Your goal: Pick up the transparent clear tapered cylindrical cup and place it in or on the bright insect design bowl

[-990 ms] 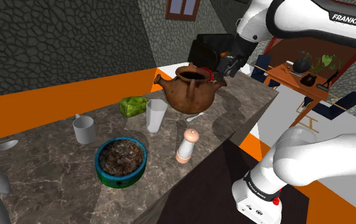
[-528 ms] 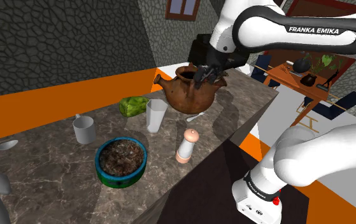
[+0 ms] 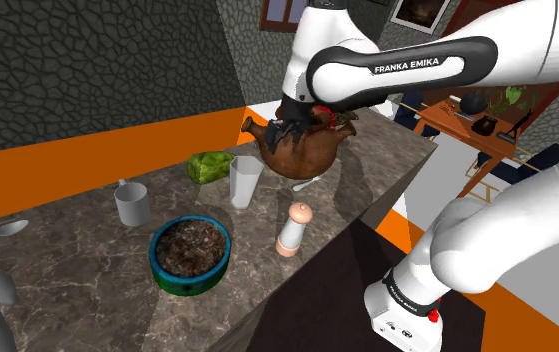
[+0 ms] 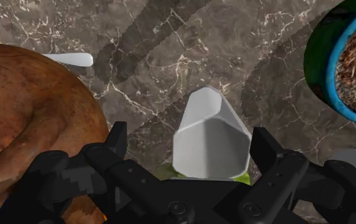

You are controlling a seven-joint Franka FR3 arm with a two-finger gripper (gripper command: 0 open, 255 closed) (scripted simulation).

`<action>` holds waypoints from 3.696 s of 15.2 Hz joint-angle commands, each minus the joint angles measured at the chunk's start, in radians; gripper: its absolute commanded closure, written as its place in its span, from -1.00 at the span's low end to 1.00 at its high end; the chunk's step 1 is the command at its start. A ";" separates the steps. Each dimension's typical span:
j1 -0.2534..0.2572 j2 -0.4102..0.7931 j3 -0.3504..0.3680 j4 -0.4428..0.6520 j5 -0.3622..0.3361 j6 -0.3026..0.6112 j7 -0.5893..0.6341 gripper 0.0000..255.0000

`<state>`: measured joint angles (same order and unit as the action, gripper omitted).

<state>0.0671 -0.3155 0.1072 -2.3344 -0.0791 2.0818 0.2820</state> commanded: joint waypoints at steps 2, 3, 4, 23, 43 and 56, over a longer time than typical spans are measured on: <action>0.006 0.108 0.025 0.043 -0.017 0.054 0.040 -1.00; 0.008 0.146 0.033 0.062 -0.024 0.070 0.053 -1.00; 0.010 0.184 0.040 0.081 -0.033 0.085 0.067 -1.00; 0.041 0.552 0.059 0.249 -0.146 0.247 0.193 -1.00; 0.038 0.513 0.065 0.269 -0.127 0.189 0.175 1.00; 0.035 0.430 0.072 0.346 -0.090 0.034 0.136 1.00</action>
<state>0.1023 0.1167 0.1791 -2.0000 -0.1710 2.1295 0.4203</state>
